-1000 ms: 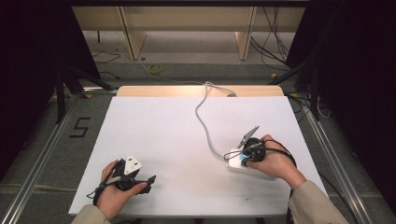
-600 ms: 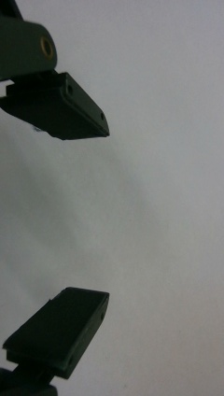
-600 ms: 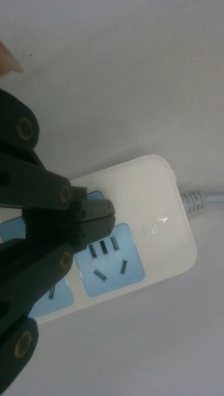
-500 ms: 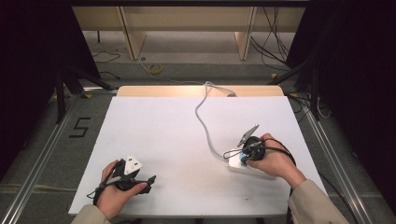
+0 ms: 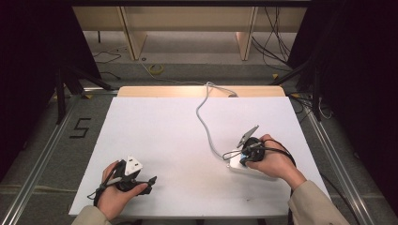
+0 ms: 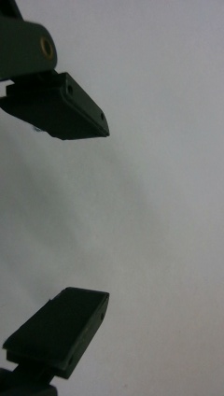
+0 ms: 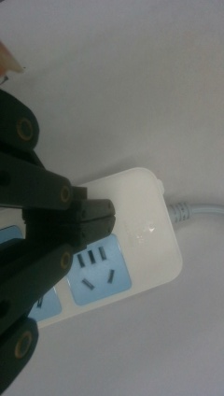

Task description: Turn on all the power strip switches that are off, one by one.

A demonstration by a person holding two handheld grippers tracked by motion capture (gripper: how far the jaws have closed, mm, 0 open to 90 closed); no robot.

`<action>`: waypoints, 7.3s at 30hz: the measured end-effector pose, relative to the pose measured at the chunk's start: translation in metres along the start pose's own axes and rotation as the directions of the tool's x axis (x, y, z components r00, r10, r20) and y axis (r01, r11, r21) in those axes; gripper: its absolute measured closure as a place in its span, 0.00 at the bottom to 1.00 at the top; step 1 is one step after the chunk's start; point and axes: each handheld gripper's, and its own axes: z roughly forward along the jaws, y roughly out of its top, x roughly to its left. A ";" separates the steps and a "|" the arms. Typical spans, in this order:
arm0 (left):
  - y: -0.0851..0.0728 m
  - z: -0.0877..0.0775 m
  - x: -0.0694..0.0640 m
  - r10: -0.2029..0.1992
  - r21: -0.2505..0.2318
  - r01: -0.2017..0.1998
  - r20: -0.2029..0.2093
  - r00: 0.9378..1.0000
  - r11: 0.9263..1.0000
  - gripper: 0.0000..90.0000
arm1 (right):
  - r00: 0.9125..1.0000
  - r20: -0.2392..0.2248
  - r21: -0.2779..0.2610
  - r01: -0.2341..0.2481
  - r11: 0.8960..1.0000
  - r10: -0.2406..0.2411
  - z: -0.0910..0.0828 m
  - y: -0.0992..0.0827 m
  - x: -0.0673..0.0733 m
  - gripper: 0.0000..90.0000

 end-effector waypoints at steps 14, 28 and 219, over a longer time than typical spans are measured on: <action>0.000 0.000 0.000 0.001 0.000 -0.001 0.001 1.000 1.000 0.19 | 1.000 -0.004 0.003 -0.002 1.000 0.002 0.000 0.000 -0.003 1.00; 0.000 0.000 0.000 0.003 0.002 -0.003 0.000 1.000 1.000 0.19 | 0.999 -0.015 -0.015 -0.030 0.999 0.030 0.003 -0.004 -0.003 1.00; 0.000 0.000 -0.002 0.013 0.006 -0.013 -0.006 1.000 1.000 0.19 | 0.989 0.031 0.166 -0.150 0.975 0.147 -0.021 -0.056 -0.029 1.00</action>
